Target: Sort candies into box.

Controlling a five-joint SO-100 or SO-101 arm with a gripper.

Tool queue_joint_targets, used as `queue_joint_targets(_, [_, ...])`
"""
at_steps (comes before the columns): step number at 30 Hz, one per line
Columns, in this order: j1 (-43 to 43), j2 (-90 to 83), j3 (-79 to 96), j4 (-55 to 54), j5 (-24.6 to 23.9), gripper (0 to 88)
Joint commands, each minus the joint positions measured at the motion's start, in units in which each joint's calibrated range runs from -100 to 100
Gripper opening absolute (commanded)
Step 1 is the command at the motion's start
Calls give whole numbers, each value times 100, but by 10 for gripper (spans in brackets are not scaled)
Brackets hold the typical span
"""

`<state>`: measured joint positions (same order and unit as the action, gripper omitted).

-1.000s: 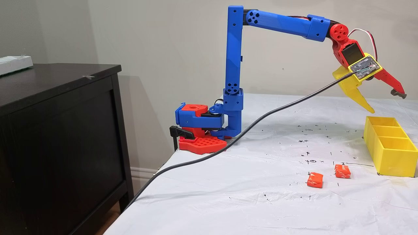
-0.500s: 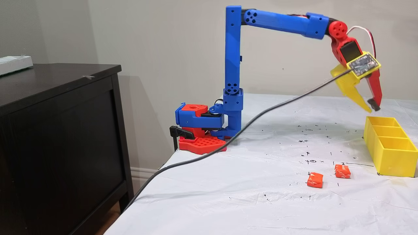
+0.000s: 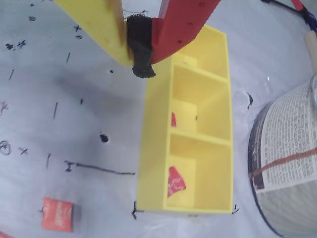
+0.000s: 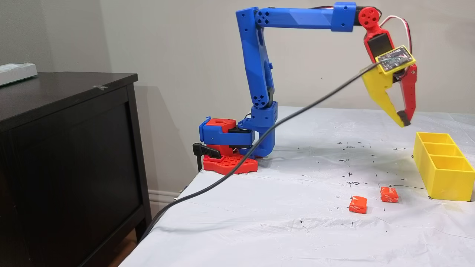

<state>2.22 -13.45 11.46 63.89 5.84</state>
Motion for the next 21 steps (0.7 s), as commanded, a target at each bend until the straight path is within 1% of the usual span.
queue_joint_targets(1, [439, 149, -1069, 787, 317, 2])
queue_joint_targets(13, [1091, 1014, -1233, 1041, 972, 2])
queue_joint_targets(16, [1127, 1099, -1278, 1000, 1045, 2])
queue_joint_targets(21, [1209, 1371, -1424, 942, 1031, 2])
